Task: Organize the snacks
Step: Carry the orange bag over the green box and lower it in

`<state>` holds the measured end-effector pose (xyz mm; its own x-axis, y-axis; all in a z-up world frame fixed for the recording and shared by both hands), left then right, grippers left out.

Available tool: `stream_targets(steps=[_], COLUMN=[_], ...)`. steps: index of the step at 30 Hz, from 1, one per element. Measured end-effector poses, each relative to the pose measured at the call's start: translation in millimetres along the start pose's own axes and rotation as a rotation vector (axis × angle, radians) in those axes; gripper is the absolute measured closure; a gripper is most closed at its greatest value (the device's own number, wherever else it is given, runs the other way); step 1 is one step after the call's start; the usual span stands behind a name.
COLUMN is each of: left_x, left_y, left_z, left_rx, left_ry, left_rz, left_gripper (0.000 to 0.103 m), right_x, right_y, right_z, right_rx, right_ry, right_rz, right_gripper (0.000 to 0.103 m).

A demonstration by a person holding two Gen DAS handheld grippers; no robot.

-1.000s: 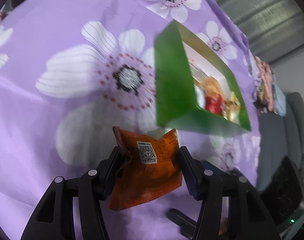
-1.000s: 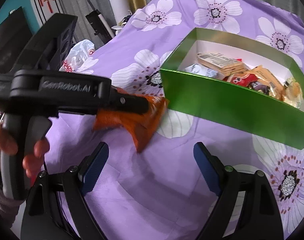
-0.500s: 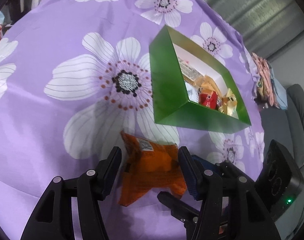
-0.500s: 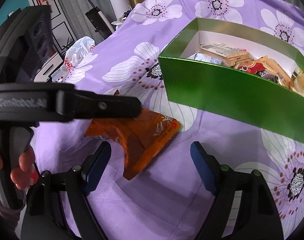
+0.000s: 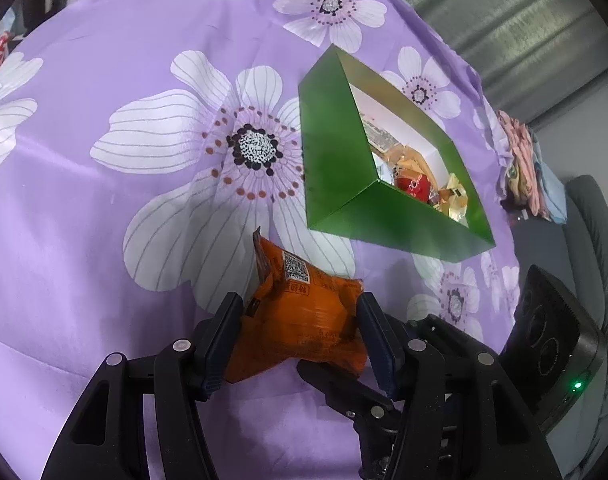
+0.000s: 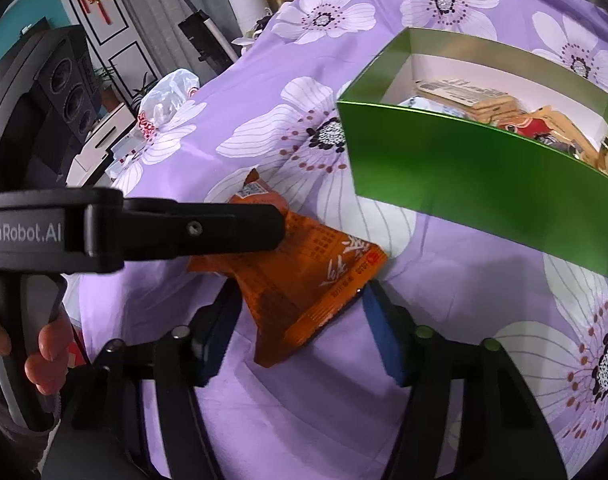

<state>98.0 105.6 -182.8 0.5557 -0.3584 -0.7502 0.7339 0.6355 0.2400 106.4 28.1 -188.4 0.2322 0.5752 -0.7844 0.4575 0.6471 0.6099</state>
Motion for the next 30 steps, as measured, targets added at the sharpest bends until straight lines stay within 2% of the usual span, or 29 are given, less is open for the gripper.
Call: stream_targets(steps=[5,10,12,24,30], left_x=[2.1,10.2,10.5,5.2,0.4], left_y=[-2.7,-8.3,-8.8,-11.4,-16.4], left_z=[0.9,1.8,2.8,6.1,10.7], left_rx=[0.000,-0.003,0.004,0.035,0.043], left_ry=[-0.009,-0.019,-0.014,-0.002,-0.013], left_rz=[-0.002,-0.019,-0.018,-0.003,0.002], left_gripper=[0.045,0.045,0.045,0.045,0.045], right_x=[3.4,3.5,3.3,1.1,-4.1], right_y=[0.2,-0.6,-0.7,-0.5,-1.4], right_z=[0.7,1.8,0.0,-4.5,-5.7], right_rx=[0.001,0.005,-0.004,-0.017,-0.025], right_ry=[-0.004,-0.005,0.001,0.017,0.014], right_rz=[-0.001,0.011,0.014,0.034,0.048], right_gripper=[0.055,0.058,0.065,0.073,0.073])
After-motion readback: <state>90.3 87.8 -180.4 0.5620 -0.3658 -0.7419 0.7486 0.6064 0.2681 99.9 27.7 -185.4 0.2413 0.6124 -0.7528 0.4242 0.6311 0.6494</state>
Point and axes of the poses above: each gripper's, at about its wrist camera, not at the fingertips, and x roughly the way its jaws point, z to its right, y to its top, the point moved 8 cm from there along x, roughly the way its jaws point, and after that the axes turned 12 degrees about -x, right-handed, at the moved point
